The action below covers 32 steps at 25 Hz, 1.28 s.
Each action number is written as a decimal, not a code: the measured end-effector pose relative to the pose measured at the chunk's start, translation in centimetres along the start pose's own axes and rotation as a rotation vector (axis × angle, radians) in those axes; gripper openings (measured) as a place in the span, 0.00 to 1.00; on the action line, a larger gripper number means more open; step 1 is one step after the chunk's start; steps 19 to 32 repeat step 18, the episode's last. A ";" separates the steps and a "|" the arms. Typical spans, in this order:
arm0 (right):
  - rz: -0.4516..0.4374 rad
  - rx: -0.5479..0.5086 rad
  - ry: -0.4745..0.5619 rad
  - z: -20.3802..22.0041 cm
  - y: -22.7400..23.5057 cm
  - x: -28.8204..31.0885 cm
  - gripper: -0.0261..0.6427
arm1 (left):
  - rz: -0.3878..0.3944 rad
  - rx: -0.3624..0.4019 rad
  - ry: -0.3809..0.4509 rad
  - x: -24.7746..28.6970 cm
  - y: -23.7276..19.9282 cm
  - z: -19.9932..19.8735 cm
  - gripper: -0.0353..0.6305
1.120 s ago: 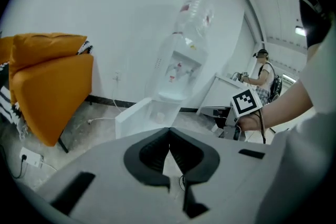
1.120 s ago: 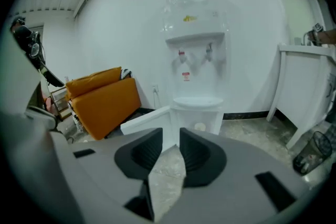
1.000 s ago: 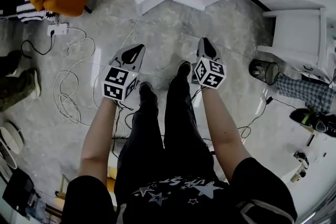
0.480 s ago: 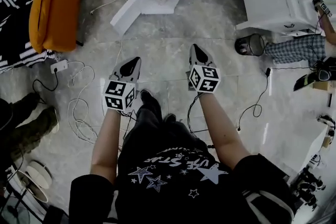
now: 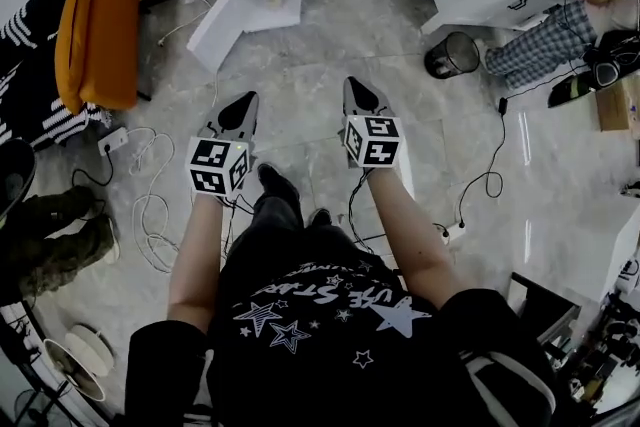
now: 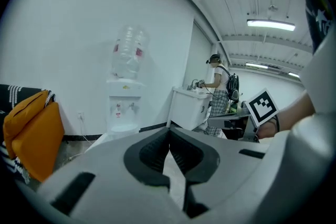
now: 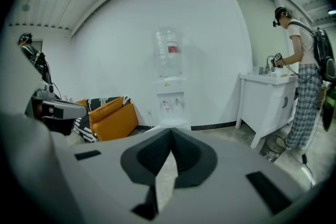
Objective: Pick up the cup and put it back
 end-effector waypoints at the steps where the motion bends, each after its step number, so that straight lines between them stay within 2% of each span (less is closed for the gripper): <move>1: -0.005 0.000 0.005 0.5 0.1 -1.6 0.05 | 0.000 -0.012 0.008 -0.8 1.4 0.3 0.07; 8: -0.071 -0.008 0.054 2.7 0.7 -10.4 0.05 | -0.047 -0.034 0.044 -6.3 9.7 2.2 0.07; 12: -0.103 -0.023 0.069 3.6 0.8 -13.3 0.05 | -0.080 -0.033 0.048 -9.1 12.6 3.1 0.07; 18: -0.135 -0.054 0.099 3.2 -0.3 -16.1 0.05 | -0.118 -0.020 0.049 -11.7 13.8 3.4 0.07; 32: -0.135 -0.054 0.099 3.2 -0.3 -16.1 0.05 | -0.118 -0.020 0.049 -11.7 13.8 3.4 0.07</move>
Point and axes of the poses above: the fingertips, and each gripper's own axes: x forward along the fingers, y to its right, z out of its underside, the point moved 6 cm from there along -x, backward along the fingers, and after that the axes turned 3 degrees about -y, right-handed, at the moved point
